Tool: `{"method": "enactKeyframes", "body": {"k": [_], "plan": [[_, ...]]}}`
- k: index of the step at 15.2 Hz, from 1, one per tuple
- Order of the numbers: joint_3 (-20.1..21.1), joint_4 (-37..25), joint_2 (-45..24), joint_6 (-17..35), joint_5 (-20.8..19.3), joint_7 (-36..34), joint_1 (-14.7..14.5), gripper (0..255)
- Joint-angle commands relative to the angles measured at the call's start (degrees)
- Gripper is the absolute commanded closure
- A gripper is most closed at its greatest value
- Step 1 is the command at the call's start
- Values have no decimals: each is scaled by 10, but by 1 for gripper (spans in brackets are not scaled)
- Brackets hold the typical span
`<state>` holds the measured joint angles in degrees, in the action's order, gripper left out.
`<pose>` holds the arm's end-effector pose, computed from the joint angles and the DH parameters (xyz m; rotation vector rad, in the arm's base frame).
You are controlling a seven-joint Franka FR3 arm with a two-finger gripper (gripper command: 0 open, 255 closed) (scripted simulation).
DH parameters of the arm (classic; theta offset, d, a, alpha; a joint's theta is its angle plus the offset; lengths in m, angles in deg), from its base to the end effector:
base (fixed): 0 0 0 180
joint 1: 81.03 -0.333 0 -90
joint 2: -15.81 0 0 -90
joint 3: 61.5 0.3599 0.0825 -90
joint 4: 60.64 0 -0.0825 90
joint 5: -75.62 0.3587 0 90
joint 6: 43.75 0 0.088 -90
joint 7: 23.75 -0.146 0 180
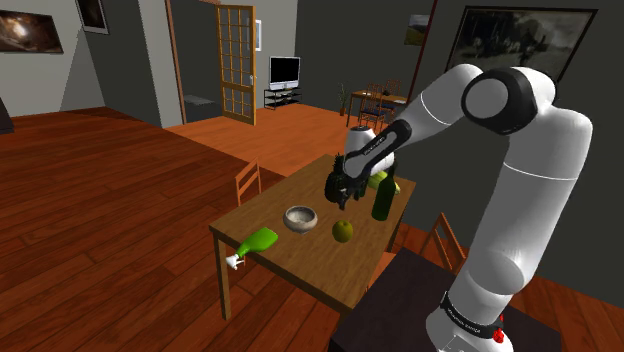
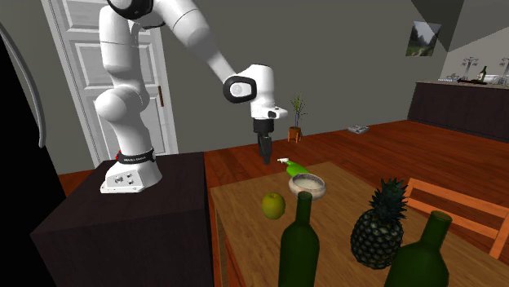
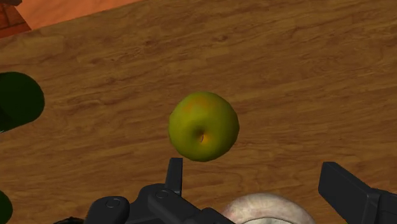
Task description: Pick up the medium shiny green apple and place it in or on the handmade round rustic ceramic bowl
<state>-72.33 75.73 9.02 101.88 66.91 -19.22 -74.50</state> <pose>0.4767 -0.1506 0.3021 3.0207 -0.1488 0.0333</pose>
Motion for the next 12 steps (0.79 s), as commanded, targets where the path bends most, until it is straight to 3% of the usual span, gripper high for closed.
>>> {"method": "enactKeyframes", "body": {"k": [1,6,12], "plan": [[-2,-24,-48,22,10,7,6,0],[2,-90,-160,63,33,20,26,0],[7,-99,-205,98,39,23,34,0]]}}
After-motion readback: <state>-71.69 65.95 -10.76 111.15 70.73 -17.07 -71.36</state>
